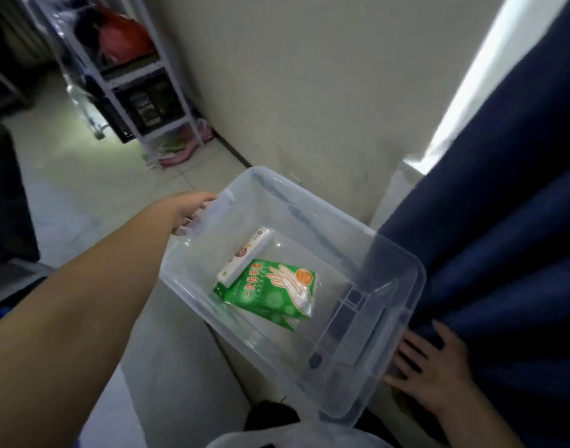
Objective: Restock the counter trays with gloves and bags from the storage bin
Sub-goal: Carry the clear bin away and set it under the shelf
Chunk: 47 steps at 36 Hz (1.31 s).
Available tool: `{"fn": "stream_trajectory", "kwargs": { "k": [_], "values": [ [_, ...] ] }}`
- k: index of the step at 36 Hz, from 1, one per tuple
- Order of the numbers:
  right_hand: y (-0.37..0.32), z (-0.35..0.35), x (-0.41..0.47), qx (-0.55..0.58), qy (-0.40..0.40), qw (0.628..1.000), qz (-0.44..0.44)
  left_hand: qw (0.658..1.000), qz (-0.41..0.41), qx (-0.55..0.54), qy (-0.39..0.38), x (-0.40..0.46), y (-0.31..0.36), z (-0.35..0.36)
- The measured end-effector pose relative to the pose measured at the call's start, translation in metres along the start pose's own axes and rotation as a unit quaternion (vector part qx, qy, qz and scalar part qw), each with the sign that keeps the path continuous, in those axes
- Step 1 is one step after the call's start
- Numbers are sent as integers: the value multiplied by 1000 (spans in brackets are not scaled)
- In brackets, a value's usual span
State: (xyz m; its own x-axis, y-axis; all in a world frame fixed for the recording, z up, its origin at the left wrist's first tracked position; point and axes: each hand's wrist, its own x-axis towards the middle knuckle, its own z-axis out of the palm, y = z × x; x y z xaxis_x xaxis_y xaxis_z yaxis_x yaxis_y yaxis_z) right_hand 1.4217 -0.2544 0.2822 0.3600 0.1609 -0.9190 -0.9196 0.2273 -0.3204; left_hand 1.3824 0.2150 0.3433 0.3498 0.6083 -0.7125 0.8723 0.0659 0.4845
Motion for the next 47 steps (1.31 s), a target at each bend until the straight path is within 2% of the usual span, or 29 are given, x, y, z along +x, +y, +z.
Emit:
{"fn": "stream_trajectory", "kwargs": {
  "k": [6, 10, 14, 18, 24, 35, 41, 47],
  "values": [
    [-56, 134, 46, -80, -33, 996, 25, 989, -10, -89, 120, 30, 17, -86],
    [-86, 232, 75, -137, -106, 984, 44, 979, -47, -133, 147, 60, 16, -153],
    [-114, 339, 112, -189, -137, 970, 66, 968, -75, -167, 169, 112, 16, -216],
    [-133, 443, 145, -254, -162, 950, 82, 957, -93, -217, 167, 178, 19, -270],
    [-161, 590, 170, -308, -133, 940, 59, 940, -75, -294, 155, 260, 52, -347],
    [-206, 827, 239, -345, -135, 928, 42, 943, -107, -296, 110, 393, 100, -486],
    [-194, 985, 299, -398, -156, 903, 43, 925, -145, -336, 105, 485, 80, -567],
    [-148, 1148, 343, -456, -166, 871, 79, 891, -204, -381, 136, 546, 50, -658]
  ]
}}
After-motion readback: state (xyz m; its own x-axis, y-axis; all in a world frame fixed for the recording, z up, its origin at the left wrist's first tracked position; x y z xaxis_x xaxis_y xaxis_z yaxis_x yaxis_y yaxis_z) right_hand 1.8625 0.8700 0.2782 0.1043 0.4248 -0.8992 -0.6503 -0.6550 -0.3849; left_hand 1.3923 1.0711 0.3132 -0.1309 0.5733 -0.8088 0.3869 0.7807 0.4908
